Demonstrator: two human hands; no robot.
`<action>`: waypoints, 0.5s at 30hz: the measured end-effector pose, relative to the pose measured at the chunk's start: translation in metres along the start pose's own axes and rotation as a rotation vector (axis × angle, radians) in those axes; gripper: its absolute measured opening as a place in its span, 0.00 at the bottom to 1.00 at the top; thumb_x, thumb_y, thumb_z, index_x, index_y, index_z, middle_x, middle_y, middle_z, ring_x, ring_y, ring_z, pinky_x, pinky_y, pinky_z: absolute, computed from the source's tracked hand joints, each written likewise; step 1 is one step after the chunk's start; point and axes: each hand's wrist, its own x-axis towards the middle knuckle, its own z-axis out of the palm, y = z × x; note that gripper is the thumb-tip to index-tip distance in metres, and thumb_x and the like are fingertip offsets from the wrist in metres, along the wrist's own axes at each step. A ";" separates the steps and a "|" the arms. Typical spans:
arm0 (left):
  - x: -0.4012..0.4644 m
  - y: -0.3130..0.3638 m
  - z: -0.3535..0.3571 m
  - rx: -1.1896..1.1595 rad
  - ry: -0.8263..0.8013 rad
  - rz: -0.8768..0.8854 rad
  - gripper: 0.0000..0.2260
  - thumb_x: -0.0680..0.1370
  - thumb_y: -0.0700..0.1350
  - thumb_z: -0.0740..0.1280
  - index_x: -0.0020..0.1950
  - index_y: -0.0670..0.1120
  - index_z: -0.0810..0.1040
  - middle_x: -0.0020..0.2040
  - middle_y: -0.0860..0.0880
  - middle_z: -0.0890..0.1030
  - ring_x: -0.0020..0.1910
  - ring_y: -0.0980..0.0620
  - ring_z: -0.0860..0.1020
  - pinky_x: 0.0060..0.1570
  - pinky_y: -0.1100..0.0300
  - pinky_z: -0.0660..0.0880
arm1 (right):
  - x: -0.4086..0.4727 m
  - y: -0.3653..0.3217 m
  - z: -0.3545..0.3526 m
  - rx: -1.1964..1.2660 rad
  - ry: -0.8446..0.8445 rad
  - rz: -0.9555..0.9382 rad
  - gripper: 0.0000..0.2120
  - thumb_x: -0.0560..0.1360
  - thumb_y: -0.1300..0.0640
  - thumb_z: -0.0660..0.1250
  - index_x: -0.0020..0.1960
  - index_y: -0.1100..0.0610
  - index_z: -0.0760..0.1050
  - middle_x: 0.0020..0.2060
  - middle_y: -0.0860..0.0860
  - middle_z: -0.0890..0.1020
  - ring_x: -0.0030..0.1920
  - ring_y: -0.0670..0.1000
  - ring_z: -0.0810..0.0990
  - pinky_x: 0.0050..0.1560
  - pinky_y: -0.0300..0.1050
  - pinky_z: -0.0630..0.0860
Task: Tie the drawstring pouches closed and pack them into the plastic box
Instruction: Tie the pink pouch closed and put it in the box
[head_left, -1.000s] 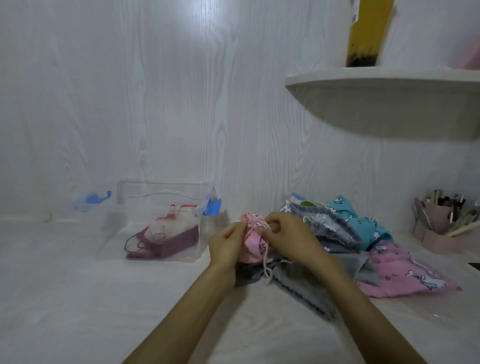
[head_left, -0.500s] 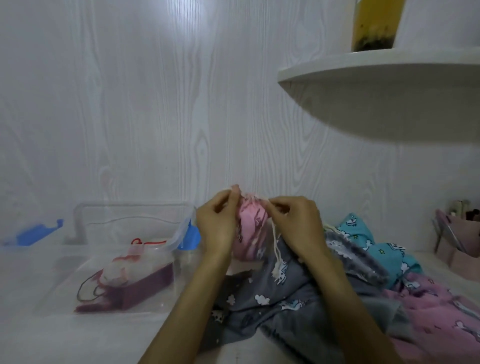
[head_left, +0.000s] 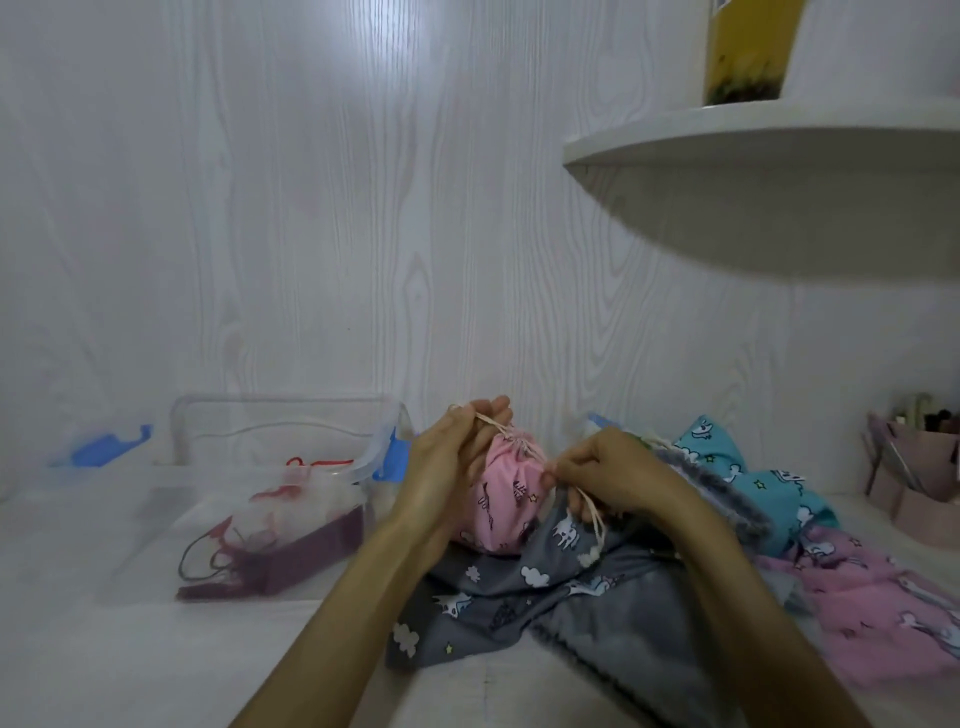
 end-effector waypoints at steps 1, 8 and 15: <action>0.001 0.002 0.003 0.025 -0.030 0.018 0.13 0.83 0.43 0.52 0.51 0.42 0.75 0.57 0.50 0.80 0.59 0.56 0.77 0.52 0.66 0.77 | 0.000 -0.001 -0.003 0.008 -0.019 0.019 0.14 0.77 0.60 0.63 0.36 0.55 0.81 0.22 0.49 0.79 0.21 0.45 0.75 0.23 0.33 0.69; 0.001 0.027 -0.010 0.555 -0.218 -0.054 0.11 0.80 0.47 0.62 0.52 0.44 0.82 0.46 0.53 0.85 0.46 0.56 0.81 0.47 0.69 0.77 | -0.010 -0.008 -0.021 -0.014 -0.247 0.060 0.11 0.78 0.55 0.63 0.42 0.60 0.81 0.27 0.50 0.80 0.28 0.46 0.77 0.32 0.35 0.74; -0.008 0.022 -0.001 0.831 -0.370 -0.111 0.08 0.78 0.40 0.65 0.48 0.39 0.84 0.29 0.54 0.78 0.26 0.64 0.70 0.30 0.76 0.65 | -0.026 -0.026 -0.028 0.177 -0.129 -0.032 0.17 0.77 0.48 0.63 0.33 0.56 0.73 0.25 0.48 0.76 0.26 0.44 0.73 0.28 0.31 0.70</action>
